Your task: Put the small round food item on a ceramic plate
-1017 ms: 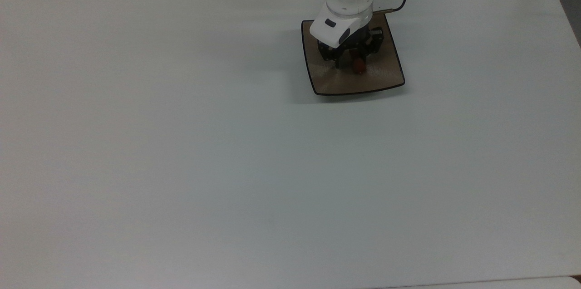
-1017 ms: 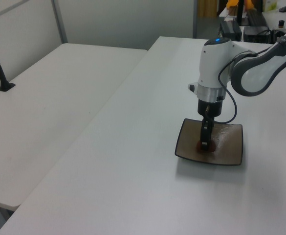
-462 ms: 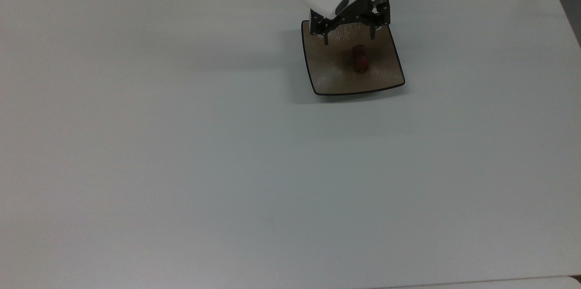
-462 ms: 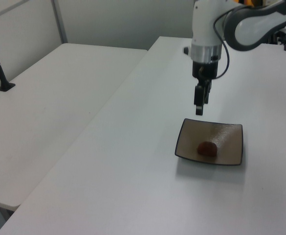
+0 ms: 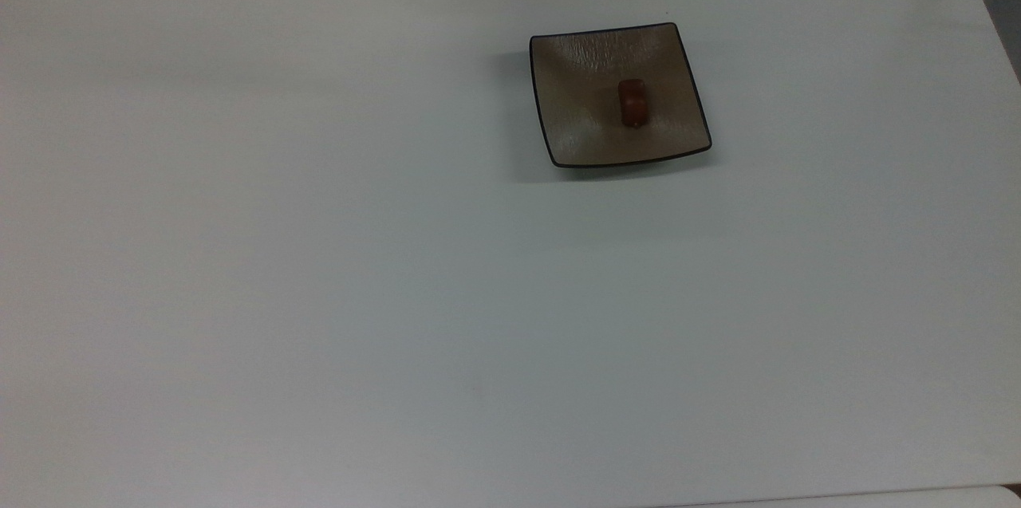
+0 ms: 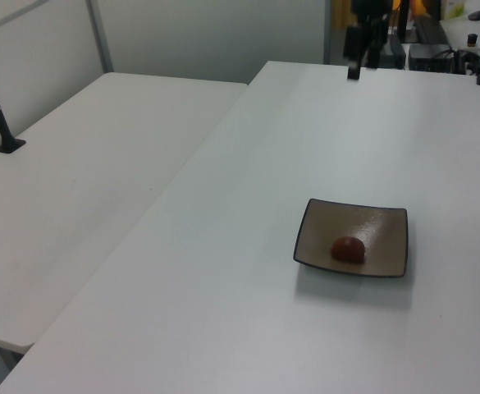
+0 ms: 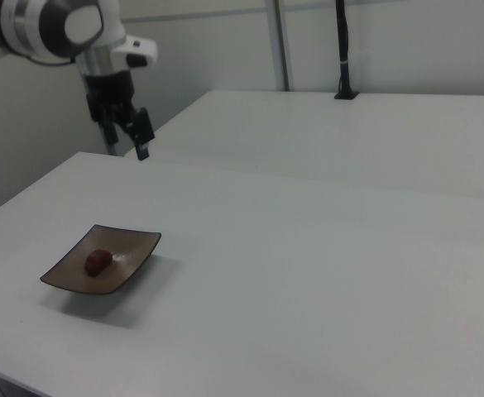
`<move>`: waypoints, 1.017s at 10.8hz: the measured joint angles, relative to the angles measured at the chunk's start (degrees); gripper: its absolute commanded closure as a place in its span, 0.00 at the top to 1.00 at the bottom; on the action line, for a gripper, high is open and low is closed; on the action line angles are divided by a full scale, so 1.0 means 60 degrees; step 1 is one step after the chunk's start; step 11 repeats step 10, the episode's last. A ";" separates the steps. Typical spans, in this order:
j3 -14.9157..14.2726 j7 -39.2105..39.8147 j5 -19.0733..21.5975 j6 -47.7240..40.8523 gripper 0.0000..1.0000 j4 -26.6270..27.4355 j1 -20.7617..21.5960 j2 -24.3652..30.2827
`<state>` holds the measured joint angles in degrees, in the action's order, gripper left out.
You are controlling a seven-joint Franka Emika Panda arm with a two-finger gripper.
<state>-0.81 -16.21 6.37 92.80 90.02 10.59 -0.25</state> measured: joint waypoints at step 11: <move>-0.0951 0.4297 0.0000 -0.0327 1.00 -0.0217 -0.0074 0.0040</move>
